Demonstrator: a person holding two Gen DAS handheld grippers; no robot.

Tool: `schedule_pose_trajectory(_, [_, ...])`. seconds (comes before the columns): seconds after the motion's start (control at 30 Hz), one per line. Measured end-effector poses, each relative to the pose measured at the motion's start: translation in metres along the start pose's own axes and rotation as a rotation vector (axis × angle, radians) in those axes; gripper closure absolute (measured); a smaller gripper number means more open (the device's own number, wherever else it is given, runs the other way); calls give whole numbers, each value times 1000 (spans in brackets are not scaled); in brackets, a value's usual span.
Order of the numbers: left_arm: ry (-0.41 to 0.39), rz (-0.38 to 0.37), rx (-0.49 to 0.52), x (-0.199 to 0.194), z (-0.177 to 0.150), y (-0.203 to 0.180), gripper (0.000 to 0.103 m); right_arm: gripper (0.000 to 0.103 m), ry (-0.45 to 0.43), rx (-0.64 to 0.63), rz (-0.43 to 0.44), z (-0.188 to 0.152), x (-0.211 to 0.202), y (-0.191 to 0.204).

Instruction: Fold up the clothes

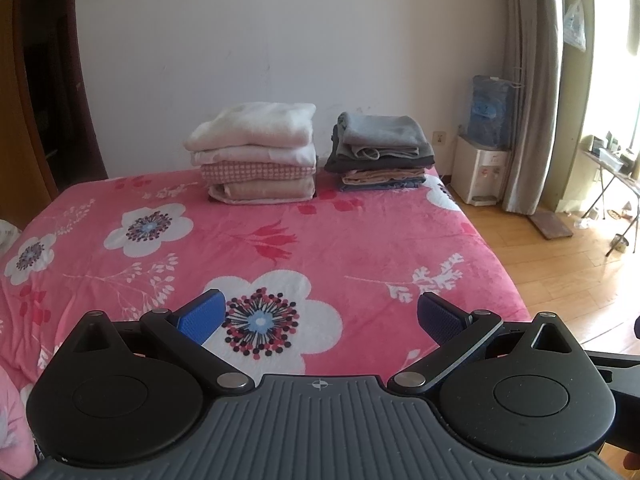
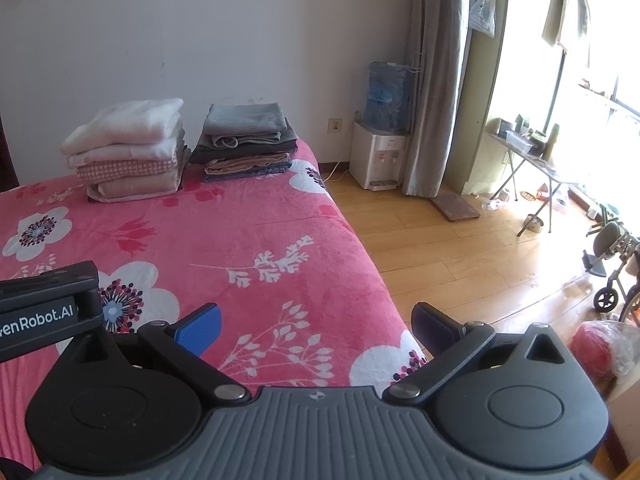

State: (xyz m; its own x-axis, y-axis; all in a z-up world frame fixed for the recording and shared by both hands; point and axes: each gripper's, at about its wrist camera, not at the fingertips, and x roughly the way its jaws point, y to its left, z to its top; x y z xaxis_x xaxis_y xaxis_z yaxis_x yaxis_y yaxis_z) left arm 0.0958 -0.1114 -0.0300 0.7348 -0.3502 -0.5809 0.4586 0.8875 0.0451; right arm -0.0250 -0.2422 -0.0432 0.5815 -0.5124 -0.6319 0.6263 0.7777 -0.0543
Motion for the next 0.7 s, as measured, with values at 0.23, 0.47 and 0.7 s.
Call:
schedule_pose_trajectory(0.23, [0,2,-2,0,0,2,0,0,-1,-1,-1,1,0,2])
schedule_pose_trajectory(0.47, [2,3,-1,0,-1,2,0,0,1,-2,0,0,1,1])
schedule_pose_trajectory(0.7, [2,5,-2,0,-1,2,0,0,1,-1,-2,0,0,1])
